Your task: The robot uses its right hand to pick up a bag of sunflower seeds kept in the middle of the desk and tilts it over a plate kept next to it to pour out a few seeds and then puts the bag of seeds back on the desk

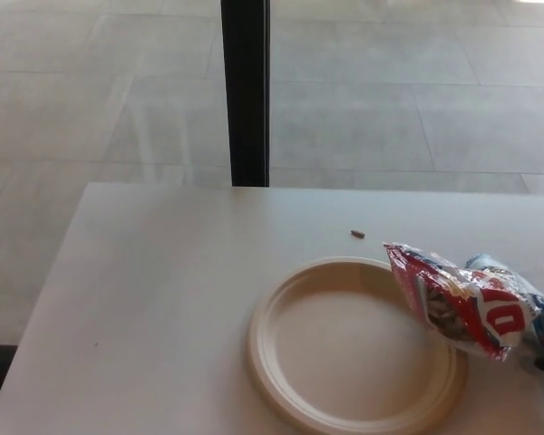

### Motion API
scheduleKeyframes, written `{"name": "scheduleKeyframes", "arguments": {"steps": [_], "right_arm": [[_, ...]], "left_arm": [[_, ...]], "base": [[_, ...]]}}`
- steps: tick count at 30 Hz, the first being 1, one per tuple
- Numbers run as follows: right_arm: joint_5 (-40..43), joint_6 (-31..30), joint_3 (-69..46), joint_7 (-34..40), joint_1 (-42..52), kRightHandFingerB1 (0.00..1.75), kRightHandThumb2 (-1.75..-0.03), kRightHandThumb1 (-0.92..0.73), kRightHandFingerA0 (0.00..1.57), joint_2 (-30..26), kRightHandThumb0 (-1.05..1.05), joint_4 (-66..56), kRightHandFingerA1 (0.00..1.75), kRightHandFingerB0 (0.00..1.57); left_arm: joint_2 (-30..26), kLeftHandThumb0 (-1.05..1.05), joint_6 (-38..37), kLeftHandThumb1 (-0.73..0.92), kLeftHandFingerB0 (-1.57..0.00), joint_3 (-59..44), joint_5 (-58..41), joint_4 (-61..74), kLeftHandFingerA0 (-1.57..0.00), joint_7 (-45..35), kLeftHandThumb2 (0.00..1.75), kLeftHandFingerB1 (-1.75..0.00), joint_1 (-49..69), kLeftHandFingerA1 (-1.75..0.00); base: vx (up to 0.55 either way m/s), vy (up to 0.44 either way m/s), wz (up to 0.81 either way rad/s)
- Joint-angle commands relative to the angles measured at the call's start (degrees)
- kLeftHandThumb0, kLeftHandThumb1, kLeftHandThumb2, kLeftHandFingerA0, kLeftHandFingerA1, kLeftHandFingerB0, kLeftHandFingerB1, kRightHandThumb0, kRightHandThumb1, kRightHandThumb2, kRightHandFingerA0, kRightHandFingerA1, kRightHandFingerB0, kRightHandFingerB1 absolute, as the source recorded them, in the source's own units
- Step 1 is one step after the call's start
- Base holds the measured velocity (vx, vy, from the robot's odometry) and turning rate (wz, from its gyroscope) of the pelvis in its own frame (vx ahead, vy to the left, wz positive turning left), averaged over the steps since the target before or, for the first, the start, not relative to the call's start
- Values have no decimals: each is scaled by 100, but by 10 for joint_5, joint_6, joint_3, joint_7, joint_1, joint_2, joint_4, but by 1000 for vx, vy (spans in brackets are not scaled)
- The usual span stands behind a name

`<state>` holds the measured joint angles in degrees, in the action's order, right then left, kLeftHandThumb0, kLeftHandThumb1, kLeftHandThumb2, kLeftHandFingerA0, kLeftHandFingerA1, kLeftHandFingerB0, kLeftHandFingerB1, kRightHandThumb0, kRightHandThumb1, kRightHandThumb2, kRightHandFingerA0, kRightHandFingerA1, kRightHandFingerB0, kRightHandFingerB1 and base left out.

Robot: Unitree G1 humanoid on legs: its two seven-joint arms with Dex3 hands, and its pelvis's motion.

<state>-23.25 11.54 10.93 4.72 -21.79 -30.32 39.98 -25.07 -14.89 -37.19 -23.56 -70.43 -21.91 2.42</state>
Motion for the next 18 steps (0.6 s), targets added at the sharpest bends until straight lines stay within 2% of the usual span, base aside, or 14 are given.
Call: {"name": "scheduleKeyframes", "arguments": {"steps": [1, 2, 3, 4, 5, 7, 8, 10, 11, 12, 13, 16, 17, 18], "right_arm": [[-17, 18, -4, 50, -8, 23, -72, -49, 6, 13, -56, 10, 55, 6], [-21, 23, -1, 55, -9, 24, -59, -55, 7, 16, -53, 12, 54, 6], [-19, 27, -1, 53, -9, 29, -80, -37, 0, 19, -55, 14, 54, 0], [-16, 30, 1, 46, -11, 29, -80, -36, 0, 24, -54, 18, 54, 0], [-24, 36, 10, 45, -14, 30, -81, -39, 1, 26, -54, 26, 55, 0], [-29, 33, 16, 39, -17, 25, -78, -36, 2, 29, -61, 29, 57, 1], [-30, 30, 19, 32, -13, 30, -79, -35, 0, 29, -55, 20, 52, 2], [-38, 20, 29, 23, -12, 28, -79, -36, 0, 26, -58, 12, 50, 0], [-37, 15, 35, -2, -8, 21, -76, -37, 3, 20, -64, -4, 45, 2], [-42, 16, 41, -6, -8, 25, -79, -38, 0, 17, -61, -8, 46, 0], [-41, 20, 45, -17, -9, 19, -77, -38, 4, 14, -67, -8, 45, 3], [-45, 21, 54, -32, -13, 23, -77, -40, 7, 8, -63, -10, 52, 1], [-52, 15, 59, -34, -15, 22, -59, -54, 15, 6, -58, -11, 49, 0], [-55, 17, 63, -34, -18, 21, -56, -53, 19, 5, -57, -6, 48, 0]], "left_arm": [[0, -66, -13, 69, -41, 2, -2, 2, -52, -6, 60, -39, 3, -58], [2, -66, -14, 68, -40, 2, -3, 1, -51, -8, 60, -39, 2, -56], [3, -71, -14, 55, -37, 1, -4, 2, -50, -8, 93, -53, 2, -65], [4, -71, -14, 56, -37, 1, -4, 2, -50, -7, 93, -53, 2, -66], [4, -67, -18, 69, -42, 4, 0, 1, -51, -9, 61, -40, 3, -60], [3, -67, -20, 69, -43, 8, 3, 1, -50, -10, 60, -41, 5, -61], [6, -69, -23, 69, -42, 11, 5, 0, -49, -10, 61, -41, 6, -58], [7, -68, -24, 70, -44, 13, 6, -2, -49, -8, 61, -41, 6, -59], [7, -68, -25, 71, -45, 15, 7, -2, -49, -6, 61, -41, 8, -60], [7, -68, -25, 71, -45, 15, 5, -2, -49, -9, 61, -41, 9, -61], [6, -69, -27, 70, -45, 16, 6, -1, -49, -14, 61, -41, 12, -60], [7, -69, -22, 70, -46, 14, 1, 0, -50, -8, 61, -40, 14, -61], [6, -67, -17, 70, -44, 14, 1, -5, -48, -6, 61, -39, 12, -59], [6, -68, -16, 69, -43, 14, 2, -7, -47, -4, 62, -38, 11, -58]], "base": [[0, 0, 0], [0, 0, 0], [0, 0, 0], [0, 0, 0], [0, 0, 0], [0, 0, 0], [0, 0, 0], [0, 0, 0], [0, 0, 0], [0, 0, 0], [0, 0, 0], [0, 0, 0], [0, 0, 0], [0, 0, 0]]}}
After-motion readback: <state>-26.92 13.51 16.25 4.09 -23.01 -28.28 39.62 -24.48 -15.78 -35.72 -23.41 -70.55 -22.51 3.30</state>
